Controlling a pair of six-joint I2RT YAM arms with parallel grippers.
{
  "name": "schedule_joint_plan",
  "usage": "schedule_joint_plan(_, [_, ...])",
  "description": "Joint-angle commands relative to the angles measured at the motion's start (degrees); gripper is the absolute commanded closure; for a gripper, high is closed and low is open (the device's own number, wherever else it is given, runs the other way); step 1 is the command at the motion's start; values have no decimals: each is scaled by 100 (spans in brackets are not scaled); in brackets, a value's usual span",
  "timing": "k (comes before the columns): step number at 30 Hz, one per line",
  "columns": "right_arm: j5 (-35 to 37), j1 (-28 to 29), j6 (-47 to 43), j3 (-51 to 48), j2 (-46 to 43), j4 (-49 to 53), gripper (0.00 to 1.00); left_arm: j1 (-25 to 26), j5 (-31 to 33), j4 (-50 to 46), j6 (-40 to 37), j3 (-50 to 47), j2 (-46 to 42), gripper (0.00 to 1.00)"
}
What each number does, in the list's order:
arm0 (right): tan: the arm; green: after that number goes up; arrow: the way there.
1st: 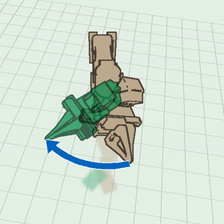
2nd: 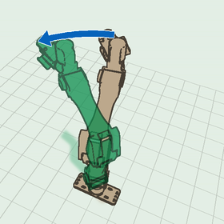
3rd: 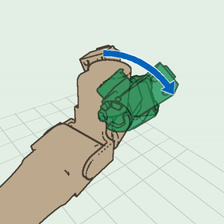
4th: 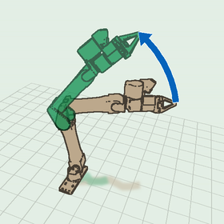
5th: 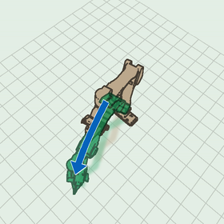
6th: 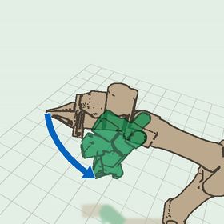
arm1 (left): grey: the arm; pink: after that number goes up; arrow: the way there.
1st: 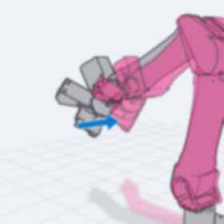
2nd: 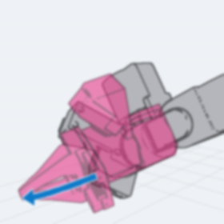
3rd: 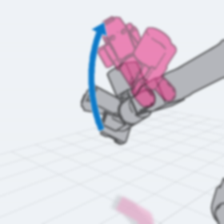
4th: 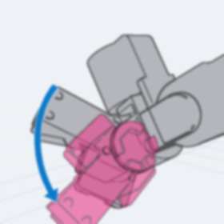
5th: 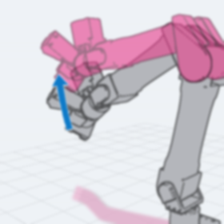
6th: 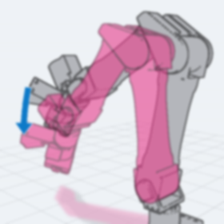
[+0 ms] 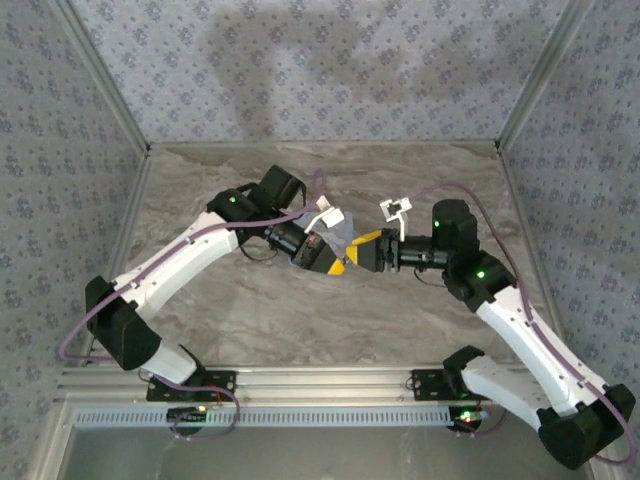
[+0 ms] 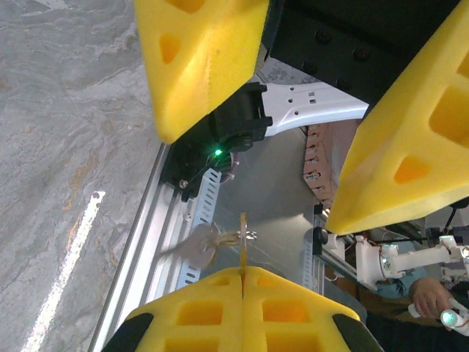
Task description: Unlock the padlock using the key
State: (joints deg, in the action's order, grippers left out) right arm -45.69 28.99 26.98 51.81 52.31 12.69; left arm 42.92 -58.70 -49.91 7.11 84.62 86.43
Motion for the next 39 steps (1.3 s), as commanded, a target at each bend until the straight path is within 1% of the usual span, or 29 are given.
schedule_joint_plan(1, [-36,88,-189,247,80,144,52,53,-29,-151,-142,193,18,100])
schedule_joint_plan(2, [-51,103,-222,261,109,165,56,53,-32,-146,-145,204,15,100])
schedule_joint_plan(3, [-62,107,-241,283,142,209,57,52,-28,-147,-145,208,15,100])
schedule_joint_plan(10, [-196,120,-310,295,217,293,59,58,-28,-150,-176,266,6,100])
schedule_joint_plan(13, [-291,124,-381,343,255,384,62,59,-28,-148,-184,275,1,100])
schedule_joint_plan(16, [-402,119,-392,331,272,378,71,57,-30,-152,-195,281,-3,100])
schedule_joint_plan(23, [-581,97,-479,337,280,483,83,41,12,-162,-220,273,1,100])
schedule_joint_plan(25, [-662,89,-475,326,286,486,83,21,17,-178,-244,274,1,100])
schedule_joint_plan(26, [-707,84,-486,321,288,487,80,13,12,-185,-245,275,-4,100])
schedule_joint_plan(27, [-736,83,-492,320,280,493,75,15,16,-193,-245,274,-12,100])
schedule_joint_plan(28, [-748,86,-495,310,271,493,74,8,15,-190,-253,282,-9,100])
schedule_joint_plan(29, [-743,91,-492,306,265,481,76,14,7,-206,-261,288,-3,100])
schedule_joint_plan(34, [-796,82,-492,306,228,422,95,6,6,-221,-279,299,7,100])
schedule_joint_plan(36, [-766,89,-509,308,201,412,100,-2,32,-223,-284,289,-3,100])
schedule_joint_plan(38, [-684,89,-531,305,162,403,100,-33,128,-180,-239,267,-21,100])
schedule_joint_plan(39, [-581,89,-551,300,136,410,100,-70,239,-103,-147,235,-39,92])
